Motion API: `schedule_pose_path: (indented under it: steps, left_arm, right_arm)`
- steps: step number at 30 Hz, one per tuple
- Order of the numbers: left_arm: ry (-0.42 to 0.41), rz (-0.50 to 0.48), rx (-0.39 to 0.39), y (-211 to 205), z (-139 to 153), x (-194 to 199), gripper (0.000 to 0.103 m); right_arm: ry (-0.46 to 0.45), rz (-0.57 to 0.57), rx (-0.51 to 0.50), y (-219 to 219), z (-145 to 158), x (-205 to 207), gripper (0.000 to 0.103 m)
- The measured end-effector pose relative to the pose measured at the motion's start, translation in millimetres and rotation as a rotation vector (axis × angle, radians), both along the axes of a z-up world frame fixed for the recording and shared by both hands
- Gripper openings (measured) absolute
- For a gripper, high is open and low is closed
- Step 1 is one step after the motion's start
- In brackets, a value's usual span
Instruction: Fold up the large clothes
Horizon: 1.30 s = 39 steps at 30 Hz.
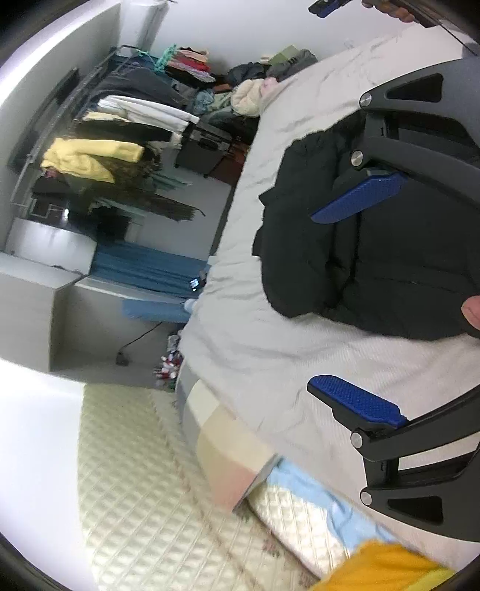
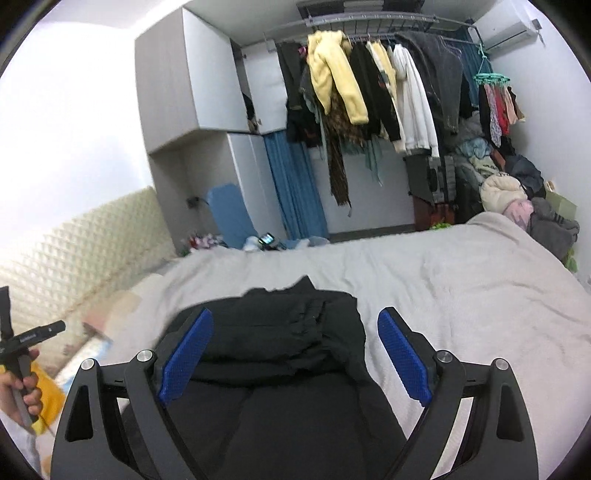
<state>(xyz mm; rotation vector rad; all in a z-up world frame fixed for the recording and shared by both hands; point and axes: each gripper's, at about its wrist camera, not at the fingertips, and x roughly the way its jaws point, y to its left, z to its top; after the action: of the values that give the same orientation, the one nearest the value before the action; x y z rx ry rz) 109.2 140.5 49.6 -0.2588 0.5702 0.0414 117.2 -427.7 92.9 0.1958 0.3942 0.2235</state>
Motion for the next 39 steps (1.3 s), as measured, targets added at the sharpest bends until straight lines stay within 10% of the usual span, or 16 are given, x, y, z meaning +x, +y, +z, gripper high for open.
schedule_pose_path:
  steps: [11, 29, 39]
  left_arm:
    - [0.035, -0.025, -0.151, 104.2, 36.8, -103.3, 0.086]
    - [0.407, -0.241, -0.649, 94.3, -237.6, -32.1, 0.085]
    - [0.512, -0.283, -0.693, 50.1, -308.8, -4.9, 0.083]
  right_arm:
    - [0.053, 0.01, 0.046, -81.9, 31.1, -77.0, 0.09]
    - [0.505, 0.079, 0.303, -114.9, -210.3, -36.5, 0.089]
    - [0.681, 0.104, 0.356, -100.3, -294.4, -3.6, 0.09]
